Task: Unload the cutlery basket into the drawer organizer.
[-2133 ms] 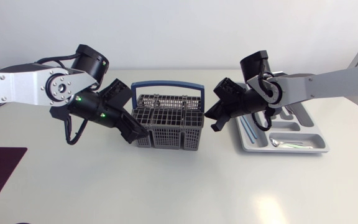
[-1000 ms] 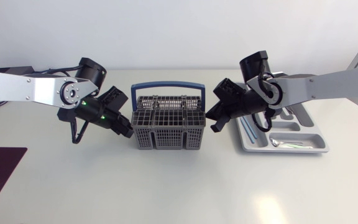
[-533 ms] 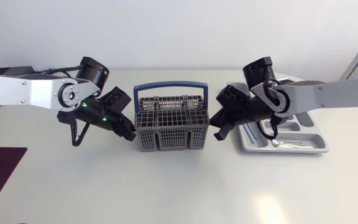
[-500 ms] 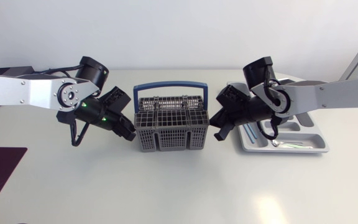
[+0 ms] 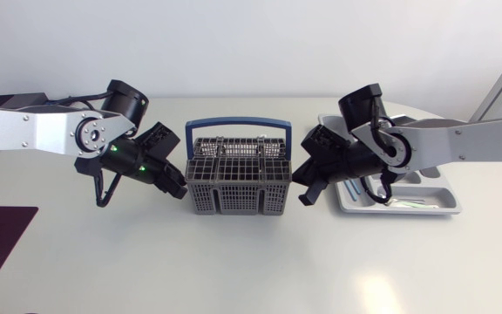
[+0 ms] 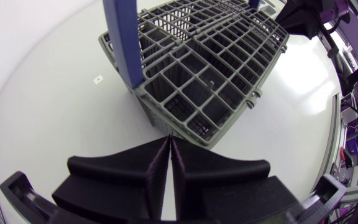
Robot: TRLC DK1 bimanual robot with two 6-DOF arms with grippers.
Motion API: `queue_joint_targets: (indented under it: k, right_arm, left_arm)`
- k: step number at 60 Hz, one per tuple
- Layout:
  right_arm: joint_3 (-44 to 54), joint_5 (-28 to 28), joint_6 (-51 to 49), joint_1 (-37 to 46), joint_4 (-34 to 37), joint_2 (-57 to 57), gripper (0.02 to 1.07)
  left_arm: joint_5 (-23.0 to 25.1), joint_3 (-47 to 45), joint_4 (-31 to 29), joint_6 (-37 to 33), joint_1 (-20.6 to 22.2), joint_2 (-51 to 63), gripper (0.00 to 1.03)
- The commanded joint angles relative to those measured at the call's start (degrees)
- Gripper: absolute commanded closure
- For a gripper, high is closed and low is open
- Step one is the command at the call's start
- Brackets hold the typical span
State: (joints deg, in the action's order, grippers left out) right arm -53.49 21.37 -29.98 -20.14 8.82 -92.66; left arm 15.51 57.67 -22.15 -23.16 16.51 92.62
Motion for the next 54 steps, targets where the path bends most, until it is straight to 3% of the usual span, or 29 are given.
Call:
queue_joint_targets:
  k: [1, 41, 49, 51, 54]
  right_arm:
    - [-0.12, 1.22, 1.06, -1.30, -1.17, -0.59, 0.97]
    - [4.28, -3.44, -1.58, 3.79, -2.14, 2.75, 0.97]
    - [6.74, -5.19, -1.58, 4.76, -2.49, 7.23, 0.95]
    - [7.53, -6.34, -1.58, 4.76, -3.02, 8.81, 0.89]
    - [8.49, -7.83, -1.58, 4.85, -3.81, 11.01, 0.73]
  left_arm:
    - [1.98, -0.89, 1.06, -0.31, 1.07, -1.04, 0.91]
    - [1.72, -3.97, 0.97, -1.80, -5.18, -6.05, 0.90]
    - [1.72, -5.55, 0.97, -1.63, -6.14, -9.65, 0.82]
    - [1.72, -5.90, 1.06, -1.72, -6.23, -10.62, 0.77]
    - [1.72, -6.34, 0.97, -1.63, -6.23, -12.02, 0.58]
